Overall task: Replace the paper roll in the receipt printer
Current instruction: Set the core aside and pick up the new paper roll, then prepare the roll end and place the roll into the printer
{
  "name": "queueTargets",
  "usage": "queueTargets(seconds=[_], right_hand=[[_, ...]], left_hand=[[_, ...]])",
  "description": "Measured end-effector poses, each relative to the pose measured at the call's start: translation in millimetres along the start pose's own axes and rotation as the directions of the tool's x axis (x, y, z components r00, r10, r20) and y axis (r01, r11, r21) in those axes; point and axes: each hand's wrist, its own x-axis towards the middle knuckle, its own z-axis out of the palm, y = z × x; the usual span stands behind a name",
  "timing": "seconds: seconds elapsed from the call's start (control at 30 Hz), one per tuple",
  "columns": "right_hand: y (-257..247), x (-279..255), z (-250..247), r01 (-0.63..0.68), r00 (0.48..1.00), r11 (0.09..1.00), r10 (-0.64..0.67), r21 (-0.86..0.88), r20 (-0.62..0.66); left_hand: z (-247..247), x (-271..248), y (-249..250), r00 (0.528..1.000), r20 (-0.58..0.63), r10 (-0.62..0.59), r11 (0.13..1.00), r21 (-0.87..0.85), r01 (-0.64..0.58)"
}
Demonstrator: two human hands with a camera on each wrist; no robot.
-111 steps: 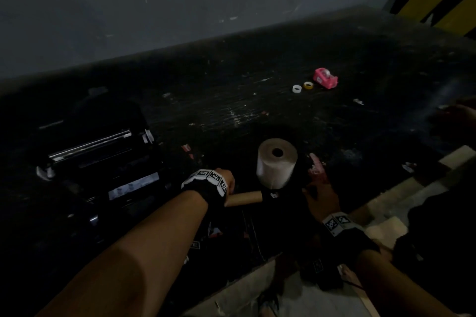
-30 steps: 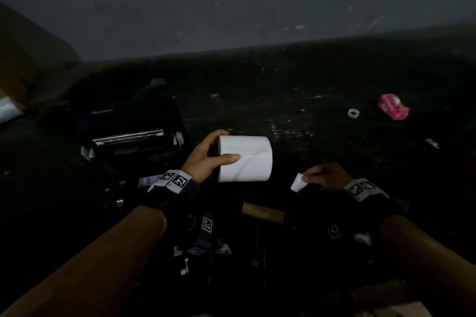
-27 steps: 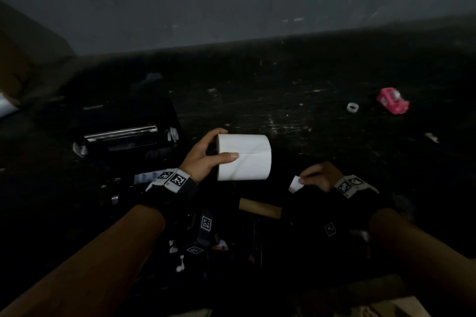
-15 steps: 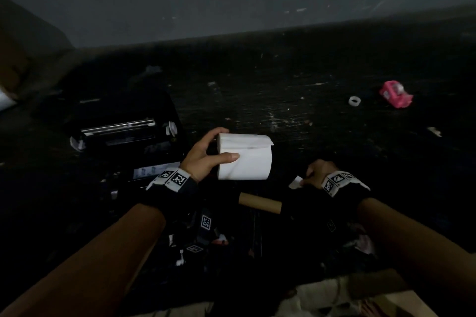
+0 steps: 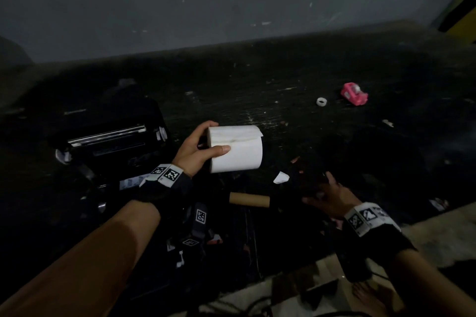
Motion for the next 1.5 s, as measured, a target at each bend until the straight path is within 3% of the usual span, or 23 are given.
queueTargets(seconds=[0.1,0.27,0.47,0.67,0.8,0.9,1.13,1.33,1.5], right_hand=[[0.8,-9.7,29.2,0.116,0.989,0.99,-0.123,-0.082,-0.082],[-5.6,-16.3,54.8,-0.113,0.989,0.972,0.129,0.205,-0.066],[0.9,-20.5,55.7,-0.1,0.97,0.897,0.184,0.431,-0.159],[-9.7,-46.3,1.3,0.061,0.947,0.912,0.076,0.406,-0.313],[-42.6,-69.7,-44.5,0.281,0.846,0.861,-0.013,0.424,-0.533],[-72.2,-83.0,-67.0,0.405,0.78,0.788,-0.033,0.463,-0.625],[-114.8,-99.5,-73.3,0.568,0.739,0.562,-0.025,0.602,-0.674],[-138.4,-105.0,-63.7,0.605,0.743,0.485,-0.059,0.632,-0.666],[-156.7,-113.5,-52.9,0.667,0.692,0.478,-0.11,0.572,-0.714]], left_hand=[[-0.6,-3.3,2.5,1.0,0.016,0.003,1.0,0.012,-0.004],[-4.1,-12.7,4.9,0.999,0.041,0.017,1.0,0.004,-0.017],[-14.9,-26.0,7.5,0.997,0.061,0.046,0.999,-0.028,-0.045],[-31.7,-33.0,24.1,0.995,0.049,0.084,0.99,-0.117,-0.078],[-43.4,-39.4,38.3,0.991,0.038,0.126,0.98,-0.158,-0.118],[-49.4,-48.6,47.3,0.987,0.042,0.155,0.972,-0.187,-0.145],[-67.0,-67.2,66.0,0.98,0.031,0.195,0.951,-0.251,-0.182],[-86.1,-87.1,79.5,0.973,0.02,0.229,0.916,-0.341,-0.209],[-104.8,-104.4,78.9,0.971,0.017,0.237,0.914,-0.342,-0.217]])
